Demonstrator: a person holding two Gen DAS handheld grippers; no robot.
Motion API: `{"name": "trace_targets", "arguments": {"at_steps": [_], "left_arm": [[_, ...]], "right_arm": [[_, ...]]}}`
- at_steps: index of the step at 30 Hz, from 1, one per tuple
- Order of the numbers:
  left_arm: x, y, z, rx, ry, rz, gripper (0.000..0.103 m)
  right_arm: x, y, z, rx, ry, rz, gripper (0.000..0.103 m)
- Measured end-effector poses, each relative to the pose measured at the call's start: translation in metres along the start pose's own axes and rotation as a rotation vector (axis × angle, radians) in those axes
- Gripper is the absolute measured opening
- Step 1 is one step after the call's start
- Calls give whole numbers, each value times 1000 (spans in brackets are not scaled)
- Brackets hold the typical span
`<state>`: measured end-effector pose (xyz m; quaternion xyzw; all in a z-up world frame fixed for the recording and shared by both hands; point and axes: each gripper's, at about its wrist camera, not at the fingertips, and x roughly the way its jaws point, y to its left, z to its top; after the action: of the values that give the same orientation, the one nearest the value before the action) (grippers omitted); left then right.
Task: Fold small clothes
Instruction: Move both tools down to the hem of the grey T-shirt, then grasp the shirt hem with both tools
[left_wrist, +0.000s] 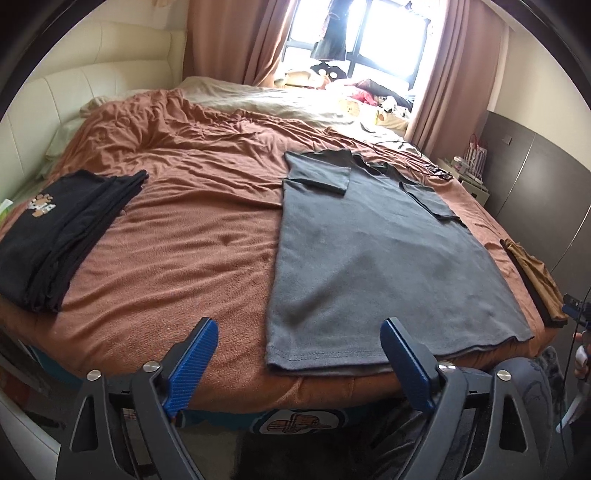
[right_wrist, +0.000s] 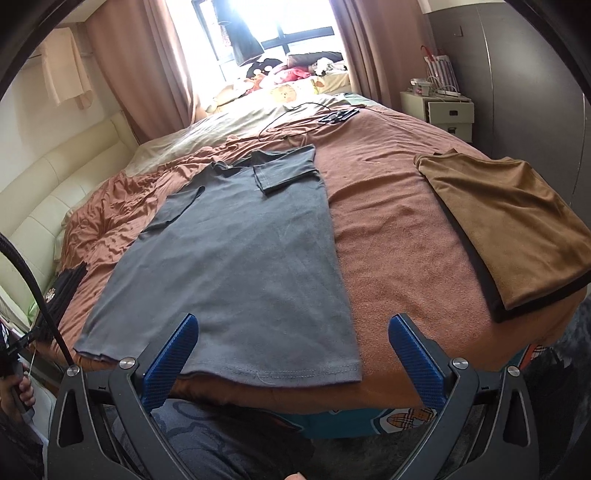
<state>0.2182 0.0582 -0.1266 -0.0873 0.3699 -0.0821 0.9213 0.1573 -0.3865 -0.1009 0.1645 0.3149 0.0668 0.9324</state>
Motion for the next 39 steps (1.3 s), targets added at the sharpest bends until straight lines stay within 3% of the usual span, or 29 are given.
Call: {"name": "trace_targets", "arguments": {"at_steps": [3,5,7,10,15,20,22,26,31,39], "left_arm": [[21,11,1,-47,43,2,76],[37,21,-1,-99,84,-19,65],[51,32,-4,-164,130,-49,58],[67,39,-11,-223,175,-71,56],[82,51,-21,-318,257,-103,56],[88,53,-24,-398,290,-155,55],[90,52,-25,-420,305,-163,55],[90,53,-27,-468,328,-199,51],[91,59,-33,-536,321,-208,41],[96,53,-29,-552,285,-180,37]], "right_arm": [[11,-5,1,26,24,5,93],[19,-12,0,49,44,16,87],[31,-17,-2,84,85,21,76],[43,-31,-7,137,127,45,68],[52,-49,-16,224,163,93,67],[57,-64,-26,313,174,170,67],[61,-70,-29,352,176,201,59],[67,-77,-31,410,169,254,57],[77,-87,-38,458,157,302,57],[79,-102,-66,595,103,362,49]]}}
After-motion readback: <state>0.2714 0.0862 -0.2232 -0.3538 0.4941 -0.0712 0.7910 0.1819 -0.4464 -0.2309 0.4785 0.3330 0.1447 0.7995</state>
